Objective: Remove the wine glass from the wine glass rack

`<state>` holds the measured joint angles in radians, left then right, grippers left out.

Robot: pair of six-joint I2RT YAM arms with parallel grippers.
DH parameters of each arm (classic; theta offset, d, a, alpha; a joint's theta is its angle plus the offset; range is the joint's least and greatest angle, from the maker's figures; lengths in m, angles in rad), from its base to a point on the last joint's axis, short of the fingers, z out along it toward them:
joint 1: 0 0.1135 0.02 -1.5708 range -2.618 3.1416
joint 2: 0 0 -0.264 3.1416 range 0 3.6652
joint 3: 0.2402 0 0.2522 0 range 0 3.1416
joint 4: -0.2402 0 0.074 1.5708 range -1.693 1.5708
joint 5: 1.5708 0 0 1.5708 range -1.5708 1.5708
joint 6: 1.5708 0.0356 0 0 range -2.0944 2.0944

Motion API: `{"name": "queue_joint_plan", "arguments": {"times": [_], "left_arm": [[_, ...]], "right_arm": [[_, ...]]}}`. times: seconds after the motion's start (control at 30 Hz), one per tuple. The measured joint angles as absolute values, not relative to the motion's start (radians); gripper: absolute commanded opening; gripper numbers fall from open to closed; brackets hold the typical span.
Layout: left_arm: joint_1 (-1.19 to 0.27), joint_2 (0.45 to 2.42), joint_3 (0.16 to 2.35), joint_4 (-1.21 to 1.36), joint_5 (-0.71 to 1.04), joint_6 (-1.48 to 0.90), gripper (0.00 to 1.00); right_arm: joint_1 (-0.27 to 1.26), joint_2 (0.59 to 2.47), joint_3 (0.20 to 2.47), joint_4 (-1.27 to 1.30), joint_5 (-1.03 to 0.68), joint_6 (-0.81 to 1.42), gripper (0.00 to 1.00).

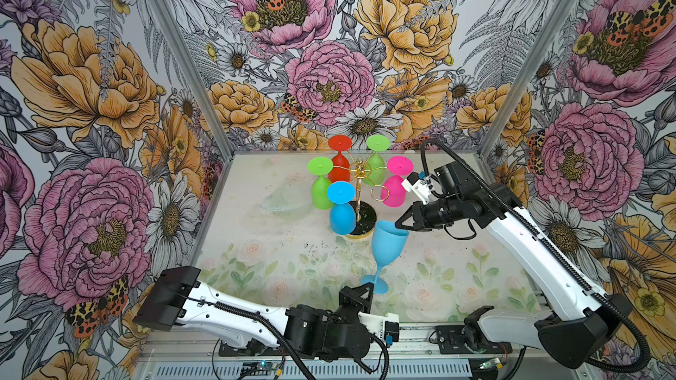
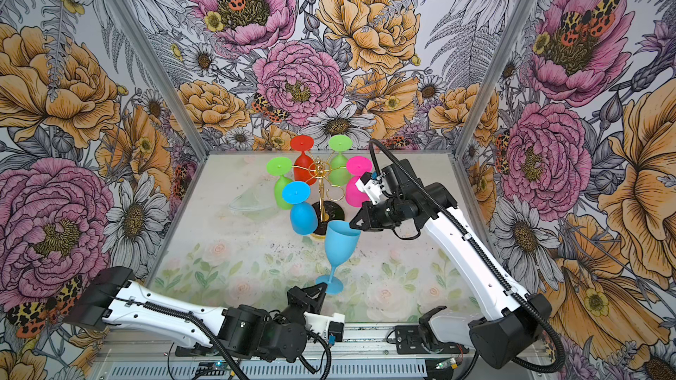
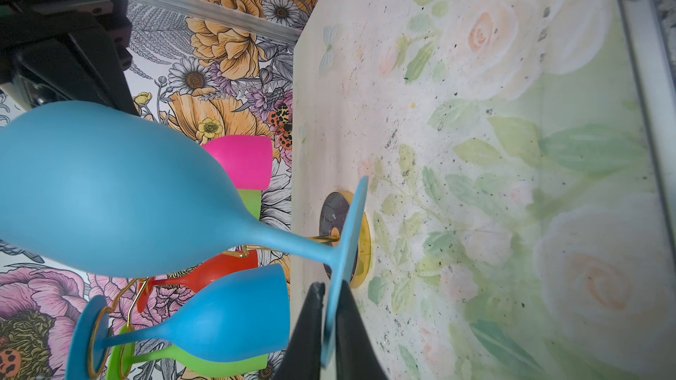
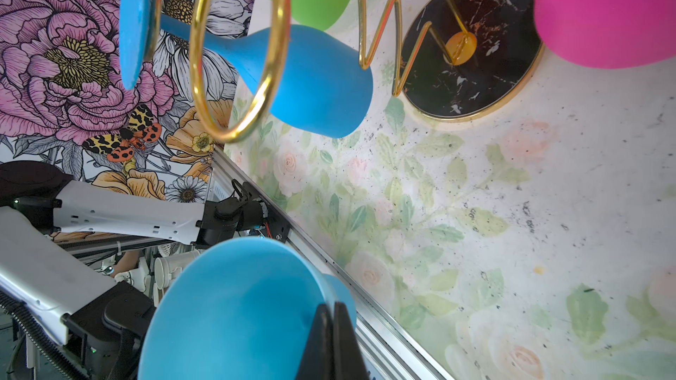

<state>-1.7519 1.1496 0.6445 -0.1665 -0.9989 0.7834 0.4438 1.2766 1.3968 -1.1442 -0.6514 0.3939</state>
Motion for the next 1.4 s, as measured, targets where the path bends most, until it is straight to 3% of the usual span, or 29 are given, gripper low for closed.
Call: {"name": "queue_joint_plan", "arguments": {"times": [0.3, 0.43, 0.7, 1.07, 1.4], "left_arm": [[-1.777, 1.140, 0.628, -0.143, -1.002, 0.698, 0.45], [-1.787, 1.140, 0.628, -0.136, -0.997, 0.640, 0.64], [-1.803, 1.128, 0.631, -0.130, -0.994, 0.480, 0.79], [-1.803, 1.010, 0.694, -0.211, -1.028, 0.158, 0.85], [-1.730, 0.771, 0.694, -0.333, -1.008, -0.090, 0.89]], "right_arm": [[0.443, 1.267, 1.397, -1.151, -0.599, 0.392, 0.00], [0.443, 1.260, 1.399, -1.151, -0.530, 0.391, 0.00], [0.439, 1.217, 1.399, -1.151, -0.318, 0.374, 0.00], [0.384, 1.140, 1.285, -1.148, -0.027, 0.360, 0.00], [0.283, 1.193, 1.283, -1.055, 0.158, 0.327, 0.00]]}}
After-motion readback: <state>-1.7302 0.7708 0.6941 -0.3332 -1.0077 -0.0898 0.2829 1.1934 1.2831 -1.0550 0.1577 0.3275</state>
